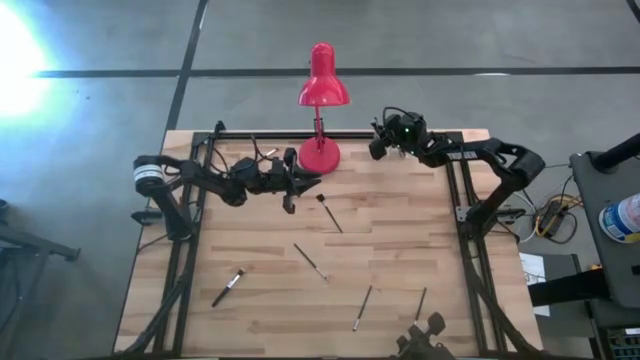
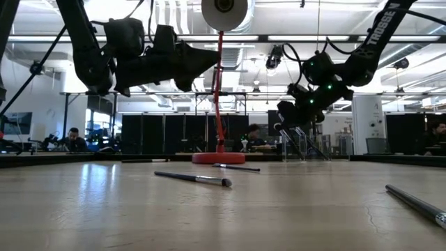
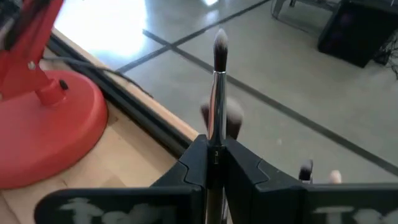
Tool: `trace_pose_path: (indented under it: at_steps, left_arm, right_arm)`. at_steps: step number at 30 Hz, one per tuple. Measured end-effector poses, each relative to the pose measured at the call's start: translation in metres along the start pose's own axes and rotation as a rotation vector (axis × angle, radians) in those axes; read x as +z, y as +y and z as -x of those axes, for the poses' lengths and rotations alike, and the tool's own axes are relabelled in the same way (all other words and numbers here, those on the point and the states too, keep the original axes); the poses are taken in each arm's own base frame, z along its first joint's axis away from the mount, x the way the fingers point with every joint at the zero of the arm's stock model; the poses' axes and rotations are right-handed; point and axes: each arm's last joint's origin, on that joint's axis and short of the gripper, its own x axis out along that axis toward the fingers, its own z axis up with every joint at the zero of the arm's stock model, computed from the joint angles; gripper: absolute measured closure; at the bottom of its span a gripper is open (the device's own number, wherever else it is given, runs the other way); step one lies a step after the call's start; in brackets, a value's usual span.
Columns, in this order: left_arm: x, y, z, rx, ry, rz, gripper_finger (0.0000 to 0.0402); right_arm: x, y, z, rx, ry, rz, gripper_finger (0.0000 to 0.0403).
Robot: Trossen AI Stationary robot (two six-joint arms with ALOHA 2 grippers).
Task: Sort items
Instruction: Put the black foundation brush into the transparent organizer
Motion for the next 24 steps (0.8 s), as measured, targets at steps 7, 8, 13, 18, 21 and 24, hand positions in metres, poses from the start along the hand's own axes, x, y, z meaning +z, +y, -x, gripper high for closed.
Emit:
trace_pose_path:
  at_steps: [7,8,13,18,21,24]
  left_arm:
    - [0.0,0.0,0.0,0.0,0.0,0.0,0.0337]
    - [0.0,0.0,0.0,0.0,0.0,0.0,0.0337]
    - [0.0,0.0,0.0,0.0,0.0,0.001,0.0337]
    - [0.0,0.0,0.0,0.0,0.0,0.001,0.0337]
    - [0.0,0.0,0.0,0.0,0.0,0.002,0.0337]
    - [-0.0001,0.0,-0.0001,0.0,0.0,0.002,0.0337]
  right_arm:
    - [-0.0022,0.0001,-0.0008,-0.001,0.015,-0.026,0.0375]
    - [-0.0022,0.0,-0.0008,-0.003,0.015,-0.03,0.0375]
    - [-0.0024,0.0,-0.0008,-0.003,0.017,-0.032,0.0374]
    - [-0.0034,0.0,-0.0008,-0.003,0.028,-0.027,0.0372]
    - [-0.0036,0.0001,-0.0008,-0.002,0.03,-0.027,0.0359]
    - [-0.0037,0.0001,-0.0008,-0.002,0.031,-0.029,0.0336]
